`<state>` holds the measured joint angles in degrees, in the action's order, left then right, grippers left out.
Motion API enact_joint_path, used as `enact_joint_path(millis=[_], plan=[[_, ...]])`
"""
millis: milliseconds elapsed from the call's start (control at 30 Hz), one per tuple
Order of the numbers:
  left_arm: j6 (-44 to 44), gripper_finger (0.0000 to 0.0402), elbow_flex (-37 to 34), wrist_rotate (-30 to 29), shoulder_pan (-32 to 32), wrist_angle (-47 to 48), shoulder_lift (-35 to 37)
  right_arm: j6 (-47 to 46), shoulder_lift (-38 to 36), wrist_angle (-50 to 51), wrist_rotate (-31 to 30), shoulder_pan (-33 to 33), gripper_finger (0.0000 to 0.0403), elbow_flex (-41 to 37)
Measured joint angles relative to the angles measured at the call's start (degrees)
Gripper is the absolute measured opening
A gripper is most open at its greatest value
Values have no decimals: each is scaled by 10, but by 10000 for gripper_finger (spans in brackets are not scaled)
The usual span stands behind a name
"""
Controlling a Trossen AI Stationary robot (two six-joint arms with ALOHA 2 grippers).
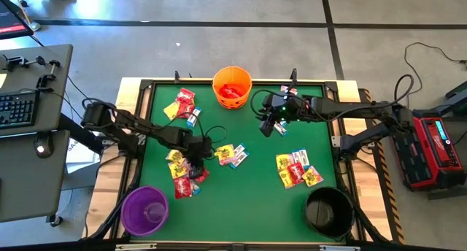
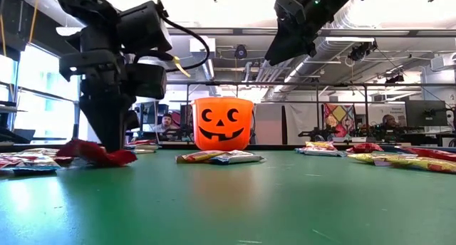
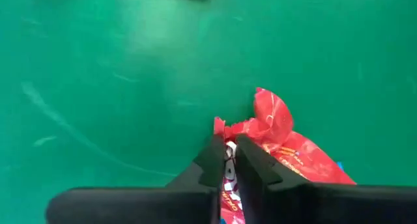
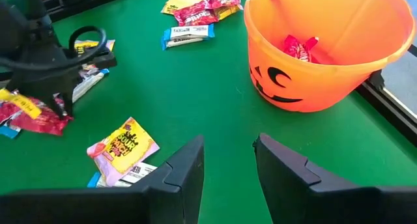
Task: Sort candy by brand, put in halloween buckets
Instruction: Put the red candy into the orange bucket
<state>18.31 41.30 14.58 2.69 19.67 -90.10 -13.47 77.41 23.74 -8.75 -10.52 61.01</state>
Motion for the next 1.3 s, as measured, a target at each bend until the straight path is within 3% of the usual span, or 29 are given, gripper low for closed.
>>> enact_joint_path(millis=[400, 733, 1033, 1300], plan=[[5, 4, 72, -4, -97, 29, 75, -27, 0, -20, 0, -2, 126, 0], [19, 3, 230, -78, -242, 31, 72, 26, 0, -65, 20, -66, 126, 0], [-35, 3, 391, -101, -329, 74, 8, 60, 0, -85, 43, -113, 126, 0], [-136, 3, 489, -68, -383, 118, -97, 36, 0, -85, 16, -120, 126, 0]])
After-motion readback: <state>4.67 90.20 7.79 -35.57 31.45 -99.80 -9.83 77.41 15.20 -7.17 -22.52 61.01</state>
